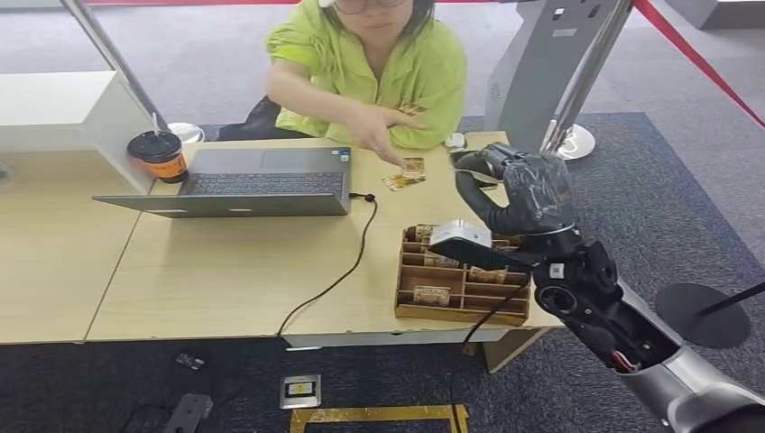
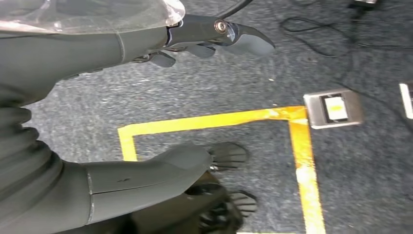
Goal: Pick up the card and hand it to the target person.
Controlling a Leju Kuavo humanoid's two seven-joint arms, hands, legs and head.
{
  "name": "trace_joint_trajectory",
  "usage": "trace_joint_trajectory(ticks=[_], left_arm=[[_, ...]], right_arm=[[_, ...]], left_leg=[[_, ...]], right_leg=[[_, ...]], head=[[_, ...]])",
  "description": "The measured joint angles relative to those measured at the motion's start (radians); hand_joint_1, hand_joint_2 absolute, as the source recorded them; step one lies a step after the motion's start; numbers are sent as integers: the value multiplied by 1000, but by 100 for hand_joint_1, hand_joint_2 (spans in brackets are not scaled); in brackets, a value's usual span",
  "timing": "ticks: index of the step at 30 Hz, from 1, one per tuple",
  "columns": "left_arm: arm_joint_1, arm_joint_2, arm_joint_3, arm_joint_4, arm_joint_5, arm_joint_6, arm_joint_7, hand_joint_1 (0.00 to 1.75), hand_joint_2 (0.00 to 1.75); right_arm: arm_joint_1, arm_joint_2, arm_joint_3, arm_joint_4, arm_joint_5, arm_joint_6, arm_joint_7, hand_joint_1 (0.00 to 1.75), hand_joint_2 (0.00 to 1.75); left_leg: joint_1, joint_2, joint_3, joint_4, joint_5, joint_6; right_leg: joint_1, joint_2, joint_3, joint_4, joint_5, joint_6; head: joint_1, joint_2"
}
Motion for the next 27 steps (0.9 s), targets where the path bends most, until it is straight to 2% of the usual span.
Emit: trace_joint_trajectory(ticks=[10,19,20,21,23,24,26,27], left_arm=[[-21,-1,-2,0,3,1,8,0,175],[-9,0,-2,0,24,13,0,0,175],[-7,0,-2,0,25,14,-1,0,175],[-4,0,-2,0,27,15,-3,0,175],[0,1,-2,0,31,17,-7,0,175],[3,1,-2,0,34,18,-10,0,175],[8,2,-2,0,41,19,-15,0,175],[10,3,-2,0,42,19,-16,0,175]], right_arm=[[-243,167,95,425,22,-54,-21,175,175],[-389,306,208,694,216,-79,110,175,175],[-398,317,221,715,228,-77,116,166,175],[-405,326,233,731,237,-75,120,132,175],[-412,343,252,756,245,-68,120,49,175],[-414,349,259,763,242,-63,114,14,175],[-415,359,271,773,220,-40,87,0,175],[-415,361,274,775,213,-32,78,0,175]], left_leg=[[0,1,-1,0,0,0],[1,0,-1,0,0,0],[1,0,-1,0,0,0],[1,0,-1,0,0,0],[0,0,-1,0,0,0],[0,0,-1,0,0,0],[0,0,-1,0,0,0],[0,0,-1,0,0,0]], right_leg=[[0,1,-1,1,0,0],[1,0,-2,1,0,0],[1,0,-2,1,0,0],[0,0,-2,1,0,0],[0,0,-2,0,0,0],[0,0,-2,0,0,0],[0,0,-2,0,0,0],[0,0,-2,0,0,0]], head=[[1,0],[0,0],[0,0],[0,0],[0,0],[0,0],[0,0],[0,0]])
